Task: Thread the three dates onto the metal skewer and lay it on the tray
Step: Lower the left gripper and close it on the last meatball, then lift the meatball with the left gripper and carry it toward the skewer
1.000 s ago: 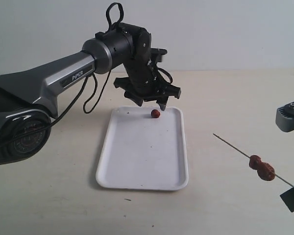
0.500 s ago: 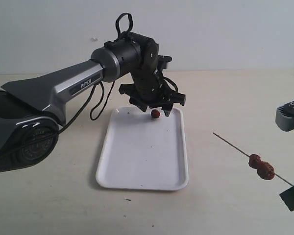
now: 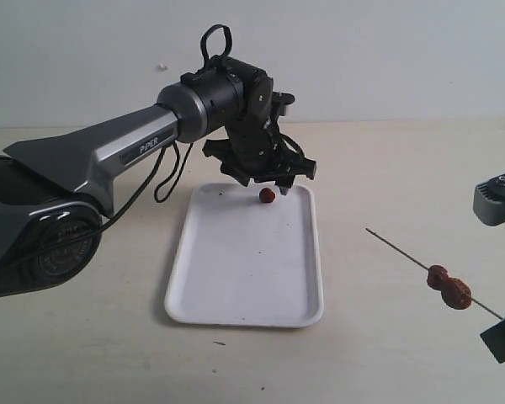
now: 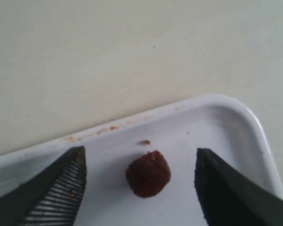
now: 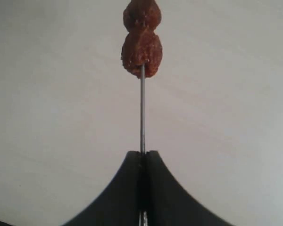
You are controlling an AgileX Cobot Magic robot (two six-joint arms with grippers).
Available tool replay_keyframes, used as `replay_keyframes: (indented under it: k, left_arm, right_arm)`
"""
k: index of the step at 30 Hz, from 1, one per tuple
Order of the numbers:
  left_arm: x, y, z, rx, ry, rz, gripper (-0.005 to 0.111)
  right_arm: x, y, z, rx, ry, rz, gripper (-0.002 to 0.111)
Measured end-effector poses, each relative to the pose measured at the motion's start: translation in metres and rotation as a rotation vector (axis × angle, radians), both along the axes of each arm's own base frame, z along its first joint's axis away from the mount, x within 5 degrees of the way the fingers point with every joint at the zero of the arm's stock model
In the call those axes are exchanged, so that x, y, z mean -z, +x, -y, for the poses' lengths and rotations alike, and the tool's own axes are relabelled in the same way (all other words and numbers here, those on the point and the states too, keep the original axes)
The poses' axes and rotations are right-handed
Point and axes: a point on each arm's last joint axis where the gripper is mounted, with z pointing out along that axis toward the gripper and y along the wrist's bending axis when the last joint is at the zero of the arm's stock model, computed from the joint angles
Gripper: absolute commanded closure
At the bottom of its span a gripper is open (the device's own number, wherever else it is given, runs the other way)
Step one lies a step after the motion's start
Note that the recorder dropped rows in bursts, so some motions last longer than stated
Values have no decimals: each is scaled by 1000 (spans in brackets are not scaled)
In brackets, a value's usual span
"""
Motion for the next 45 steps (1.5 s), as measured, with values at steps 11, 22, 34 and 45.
replay_keyframes:
  k: [11, 22, 34, 45]
  left_arm:
    - [8, 0, -1, -1, 14, -17, 42]
    - [17, 0, 0, 0, 21, -22, 55]
    - [17, 0, 1, 22, 28, -16, 65]
    - [17, 0, 0, 23, 29, -17, 65]
  right_arm:
    - [0, 0, 0, 0, 0, 0, 108]
    - [0, 0, 0, 0, 0, 2, 108]
    - [0, 0, 0, 0, 0, 2, 108]
    - [0, 0, 0, 0, 0, 2, 108]
